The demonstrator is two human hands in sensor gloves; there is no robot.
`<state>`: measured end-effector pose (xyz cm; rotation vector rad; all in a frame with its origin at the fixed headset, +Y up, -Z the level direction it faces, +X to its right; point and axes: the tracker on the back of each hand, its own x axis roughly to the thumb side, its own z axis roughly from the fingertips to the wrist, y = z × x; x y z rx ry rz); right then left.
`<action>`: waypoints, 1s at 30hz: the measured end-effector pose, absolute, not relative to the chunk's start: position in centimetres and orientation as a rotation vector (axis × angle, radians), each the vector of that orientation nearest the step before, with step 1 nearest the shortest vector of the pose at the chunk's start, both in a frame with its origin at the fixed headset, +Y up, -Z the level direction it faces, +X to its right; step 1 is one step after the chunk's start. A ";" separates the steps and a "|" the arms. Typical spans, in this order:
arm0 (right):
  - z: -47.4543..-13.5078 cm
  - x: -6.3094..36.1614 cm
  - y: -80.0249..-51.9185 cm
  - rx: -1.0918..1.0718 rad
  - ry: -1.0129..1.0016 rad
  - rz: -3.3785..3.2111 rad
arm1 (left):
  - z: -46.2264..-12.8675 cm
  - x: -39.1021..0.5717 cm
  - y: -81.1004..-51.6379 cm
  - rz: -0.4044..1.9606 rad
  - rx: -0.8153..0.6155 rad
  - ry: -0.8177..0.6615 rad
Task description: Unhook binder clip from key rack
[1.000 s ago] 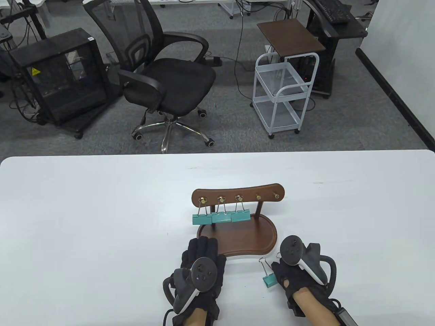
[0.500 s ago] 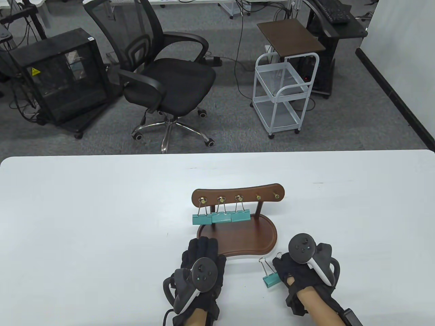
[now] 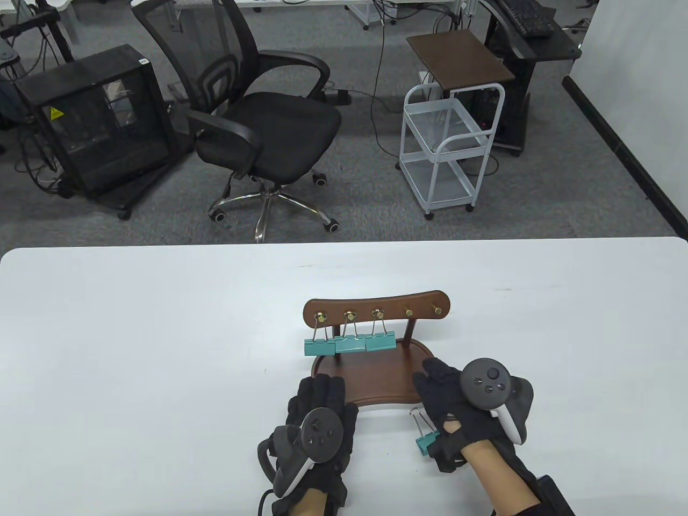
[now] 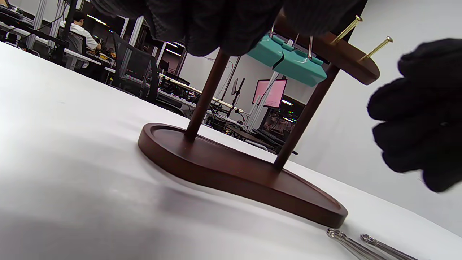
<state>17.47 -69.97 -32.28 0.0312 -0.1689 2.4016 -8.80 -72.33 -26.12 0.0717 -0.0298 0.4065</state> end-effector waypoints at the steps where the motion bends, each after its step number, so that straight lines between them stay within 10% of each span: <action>1: -32.5 17.3 -70.0 0.031 -0.180 2.394 | -26.1 -8.8 -72.3 0.408 0.072 -0.030; 30: -37.2 13.9 -74.4 -0.081 0.010 1.751 | -26.1 -8.7 -72.3 0.426 0.071 -0.044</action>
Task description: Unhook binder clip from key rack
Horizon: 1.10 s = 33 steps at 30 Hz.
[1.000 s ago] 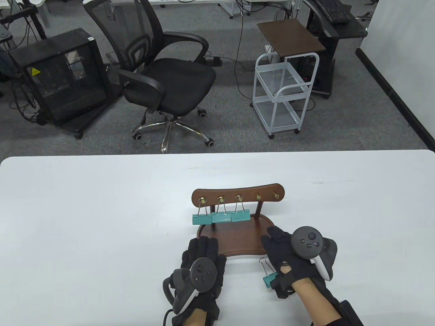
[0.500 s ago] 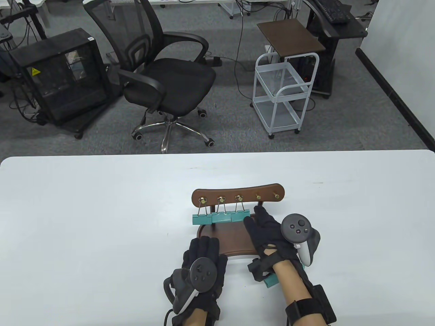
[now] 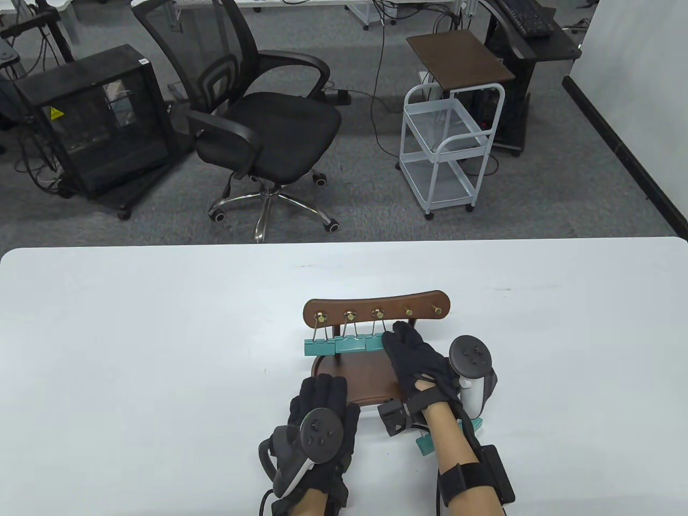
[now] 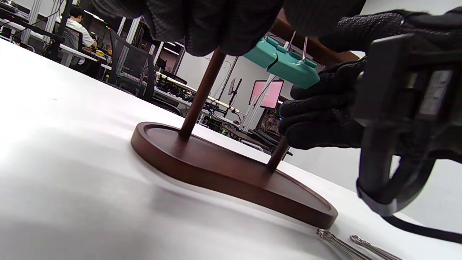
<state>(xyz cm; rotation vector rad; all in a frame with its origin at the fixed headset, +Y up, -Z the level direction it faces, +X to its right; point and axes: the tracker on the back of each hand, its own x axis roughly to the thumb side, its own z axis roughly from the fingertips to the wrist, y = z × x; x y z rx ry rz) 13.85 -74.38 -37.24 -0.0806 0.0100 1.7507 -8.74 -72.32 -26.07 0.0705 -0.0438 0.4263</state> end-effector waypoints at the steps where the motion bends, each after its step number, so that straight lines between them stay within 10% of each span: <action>1: -37.2 13.8 -74.5 -0.085 0.015 1.748 | -26.1 -8.7 -72.3 0.425 0.070 -0.043; 33: -37.6 14.9 -74.2 -0.052 0.054 1.699 | -26.0 -8.7 -72.3 0.407 0.071 -0.043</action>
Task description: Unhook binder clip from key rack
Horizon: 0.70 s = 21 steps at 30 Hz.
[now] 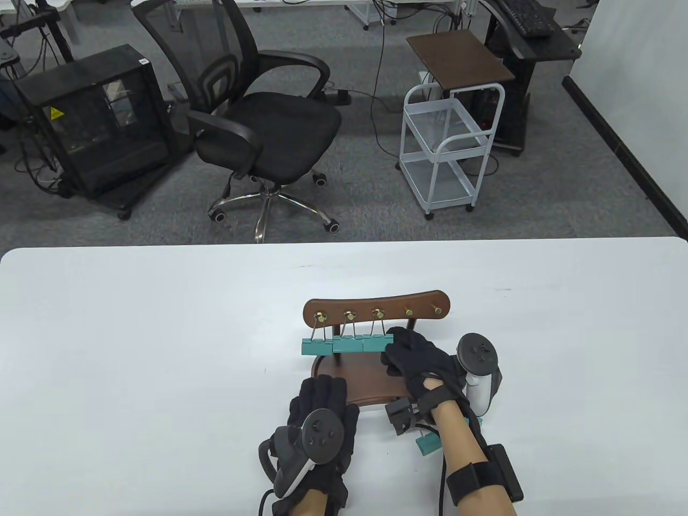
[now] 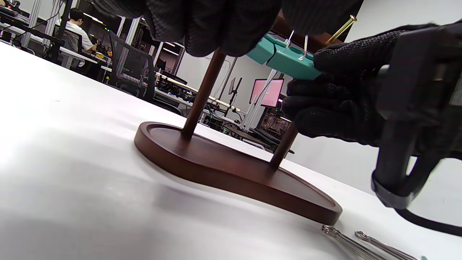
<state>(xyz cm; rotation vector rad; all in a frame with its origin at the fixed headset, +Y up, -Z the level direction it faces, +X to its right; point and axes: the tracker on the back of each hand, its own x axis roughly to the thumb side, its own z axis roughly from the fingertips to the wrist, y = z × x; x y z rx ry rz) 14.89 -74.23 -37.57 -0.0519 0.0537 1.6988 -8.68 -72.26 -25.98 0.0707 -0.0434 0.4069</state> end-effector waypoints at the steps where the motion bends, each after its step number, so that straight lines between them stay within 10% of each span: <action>1: -37.5 14.9 -74.2 -0.053 0.052 1.697 | -26.0 -8.7 -72.3 0.407 0.070 -0.044; 21: -37.5 15.0 -74.1 -0.040 0.036 1.678 | -26.0 -8.6 -72.2 0.406 0.070 -0.045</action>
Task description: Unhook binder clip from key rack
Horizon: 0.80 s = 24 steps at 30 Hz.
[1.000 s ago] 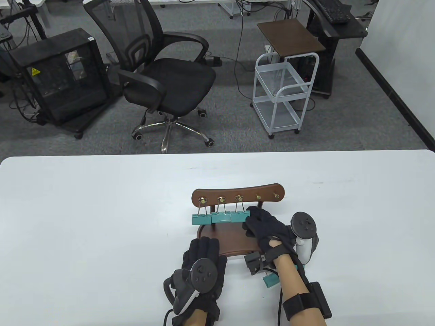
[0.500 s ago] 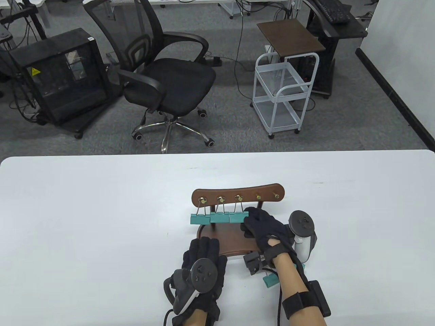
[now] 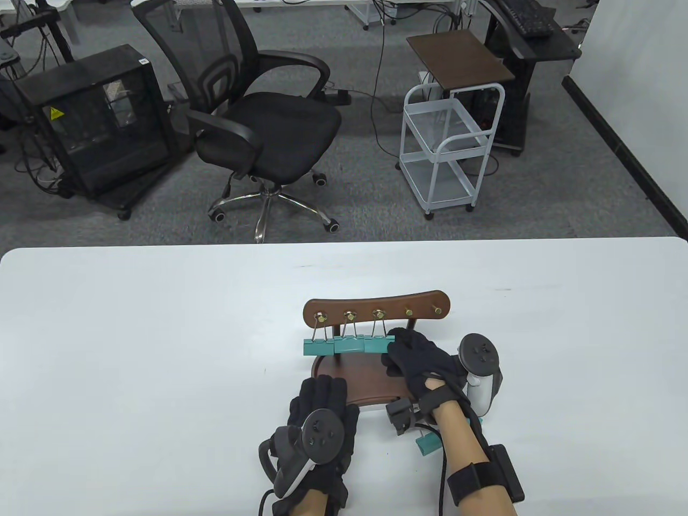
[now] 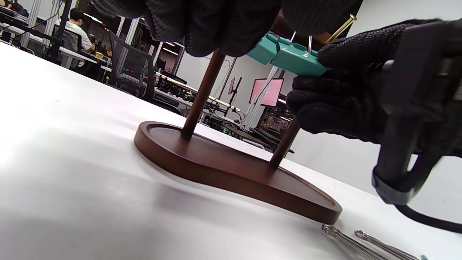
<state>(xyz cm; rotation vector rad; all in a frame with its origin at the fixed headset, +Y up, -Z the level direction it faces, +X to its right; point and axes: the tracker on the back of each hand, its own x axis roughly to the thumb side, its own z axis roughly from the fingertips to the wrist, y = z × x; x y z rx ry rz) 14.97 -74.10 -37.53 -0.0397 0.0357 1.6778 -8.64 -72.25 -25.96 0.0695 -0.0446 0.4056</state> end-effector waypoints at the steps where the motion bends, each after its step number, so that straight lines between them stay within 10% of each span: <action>1: -37.5 15.0 -74.1 -0.039 0.037 1.674 | -26.0 -8.6 -72.3 0.406 0.070 -0.044; 24: -37.5 15.1 -73.9 -0.002 0.015 1.624 | -26.0 -8.6 -72.2 0.397 0.067 -0.042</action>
